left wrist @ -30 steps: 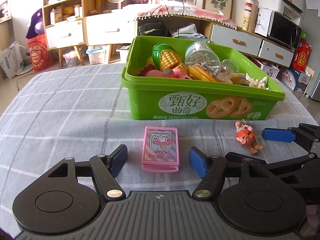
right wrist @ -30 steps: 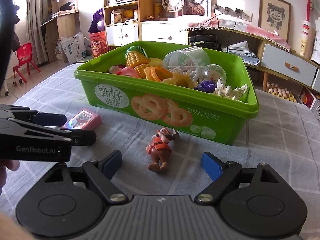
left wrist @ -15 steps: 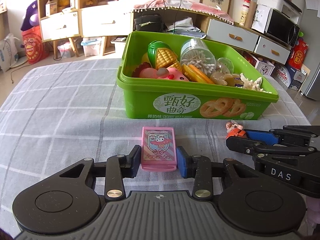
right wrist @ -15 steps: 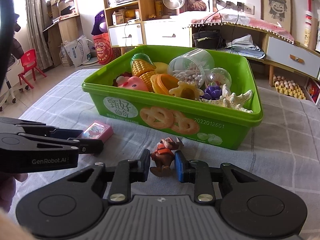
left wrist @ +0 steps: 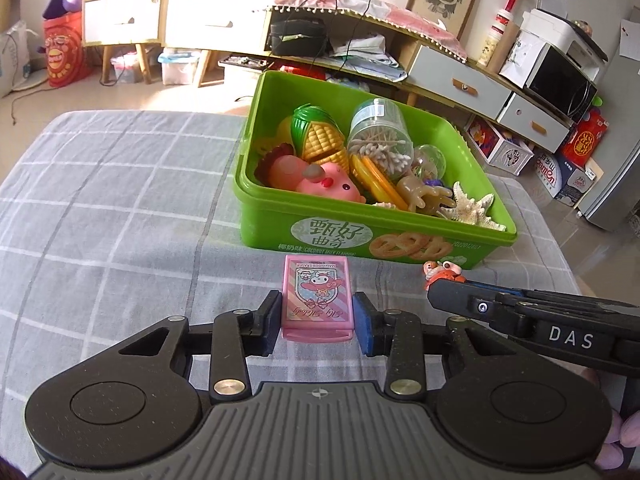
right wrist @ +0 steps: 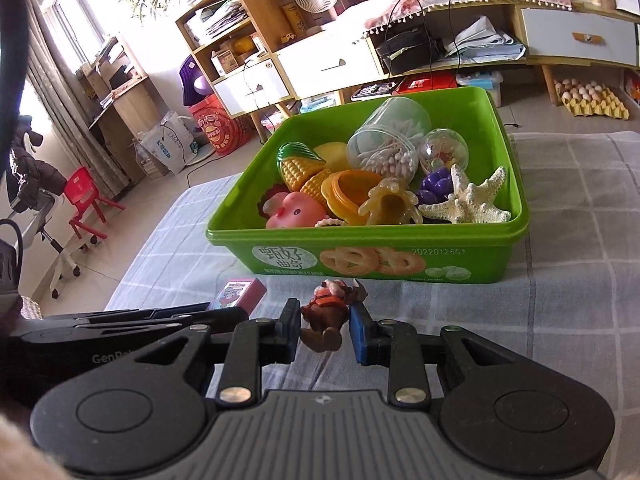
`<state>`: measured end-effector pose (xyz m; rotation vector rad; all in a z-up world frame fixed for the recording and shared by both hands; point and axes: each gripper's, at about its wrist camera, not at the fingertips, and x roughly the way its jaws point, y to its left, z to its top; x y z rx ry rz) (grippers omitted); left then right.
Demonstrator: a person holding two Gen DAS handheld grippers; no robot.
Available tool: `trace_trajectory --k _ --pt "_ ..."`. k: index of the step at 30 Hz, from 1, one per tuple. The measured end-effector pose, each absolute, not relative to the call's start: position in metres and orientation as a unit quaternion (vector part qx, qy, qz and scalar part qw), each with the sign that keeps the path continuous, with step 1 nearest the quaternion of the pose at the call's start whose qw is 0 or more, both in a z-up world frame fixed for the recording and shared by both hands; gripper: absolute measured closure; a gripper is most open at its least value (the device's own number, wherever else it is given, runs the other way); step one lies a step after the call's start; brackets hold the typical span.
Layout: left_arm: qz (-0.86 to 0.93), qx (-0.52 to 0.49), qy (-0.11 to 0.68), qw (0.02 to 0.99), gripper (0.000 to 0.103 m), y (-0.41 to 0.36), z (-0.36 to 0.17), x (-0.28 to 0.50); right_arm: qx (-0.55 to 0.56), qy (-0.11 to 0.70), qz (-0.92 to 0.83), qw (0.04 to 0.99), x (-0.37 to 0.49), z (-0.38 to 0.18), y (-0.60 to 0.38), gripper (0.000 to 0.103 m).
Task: Organize rigid objects
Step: 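Carry the pink box and orange figurine over the green bin, then open both tools to drop the box and figurine into the bin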
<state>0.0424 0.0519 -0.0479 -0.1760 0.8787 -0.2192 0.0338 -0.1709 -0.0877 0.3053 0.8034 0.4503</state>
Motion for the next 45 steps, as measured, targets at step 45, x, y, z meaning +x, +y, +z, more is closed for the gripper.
trace_trajectory --k 45 --pt "-0.176 -0.044 0.349 0.919 0.049 -0.029 -0.051 0.151 0.157 0.32 0.121 0.926 0.13 -0.068 -0.229 0.094"
